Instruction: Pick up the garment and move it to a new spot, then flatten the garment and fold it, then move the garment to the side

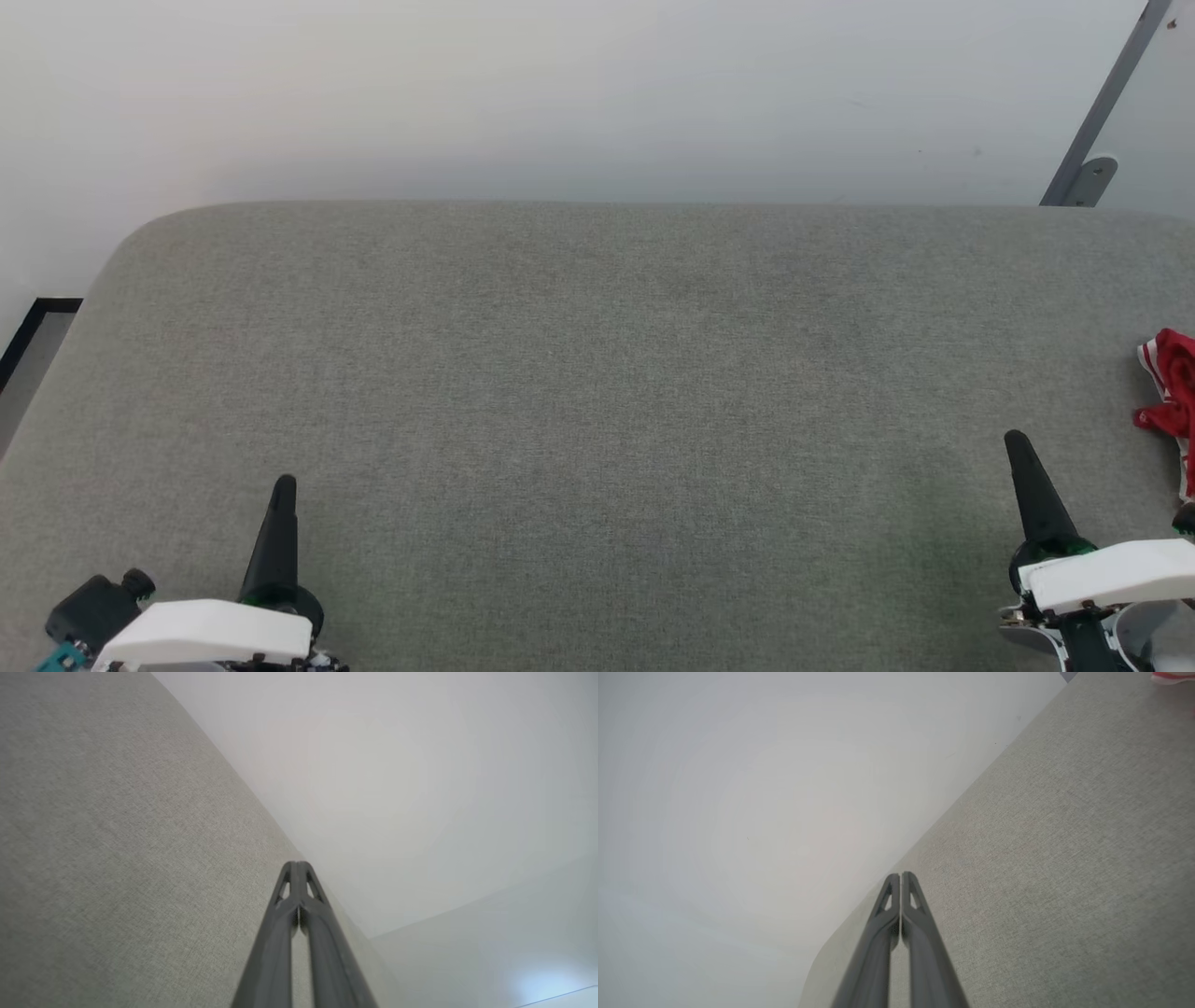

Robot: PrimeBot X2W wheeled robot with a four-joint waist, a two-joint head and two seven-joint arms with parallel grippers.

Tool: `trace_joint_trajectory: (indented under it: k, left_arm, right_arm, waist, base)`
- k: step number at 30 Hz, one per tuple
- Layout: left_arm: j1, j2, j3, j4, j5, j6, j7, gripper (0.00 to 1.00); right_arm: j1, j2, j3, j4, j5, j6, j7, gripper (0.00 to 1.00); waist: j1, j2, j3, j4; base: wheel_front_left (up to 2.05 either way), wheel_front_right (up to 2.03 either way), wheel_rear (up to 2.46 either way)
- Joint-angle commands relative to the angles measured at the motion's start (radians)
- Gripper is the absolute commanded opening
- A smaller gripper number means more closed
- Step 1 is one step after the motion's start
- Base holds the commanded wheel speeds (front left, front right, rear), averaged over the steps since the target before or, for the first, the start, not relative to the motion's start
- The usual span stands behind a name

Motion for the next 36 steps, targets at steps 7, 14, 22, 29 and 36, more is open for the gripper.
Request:
trace_joint_trajectory:
  k: [7, 14, 22, 29, 36]
  left_arm:
    - [-0.038, 0.001, 0.011, 0.001, -0.084, 0.000, 0.023, 0.00]
    - [-0.051, -0.005, 0.017, 0.011, -0.160, 0.000, 0.044, 0.00]
    - [-0.064, -0.010, 0.024, 0.020, -0.227, 0.000, 0.064, 0.00]
    - [-0.077, -0.015, 0.029, 0.028, -0.284, 0.000, 0.082, 0.00]
    - [-0.084, -0.020, 0.035, 0.036, -0.341, 0.000, 0.098, 0.00]
  right_arm:
    - [-0.030, 0.011, -0.010, -0.001, 0.073, 0.000, 0.017, 0.00]
    - [-0.040, 0.027, -0.017, 0.007, 0.141, 0.000, 0.033, 0.00]
    - [-0.045, 0.040, -0.021, 0.013, 0.204, 0.000, 0.048, 0.00]
    - [-0.051, 0.050, -0.025, 0.018, 0.256, 0.000, 0.060, 0.00]
    - [-0.057, 0.062, -0.030, 0.023, 0.304, 0.000, 0.071, 0.00]
  waist:
    - [0.0000, -0.0001, 0.000, -0.005]
    - [0.0000, -0.0001, 0.000, -0.012]
    - [0.0000, -0.0001, 0.000, -0.018]
    - [0.0000, -0.0001, 0.000, -0.024]
    - [0.0000, -0.0001, 0.001, -0.029]
  base:
    - [0.00, 0.00, 0.00]
    - [0.00, 0.00, 0.00]
    - [0.00, 0.00, 0.00]
    - [0.00, 0.00, 0.00]
    - [0.00, 0.00, 0.00]
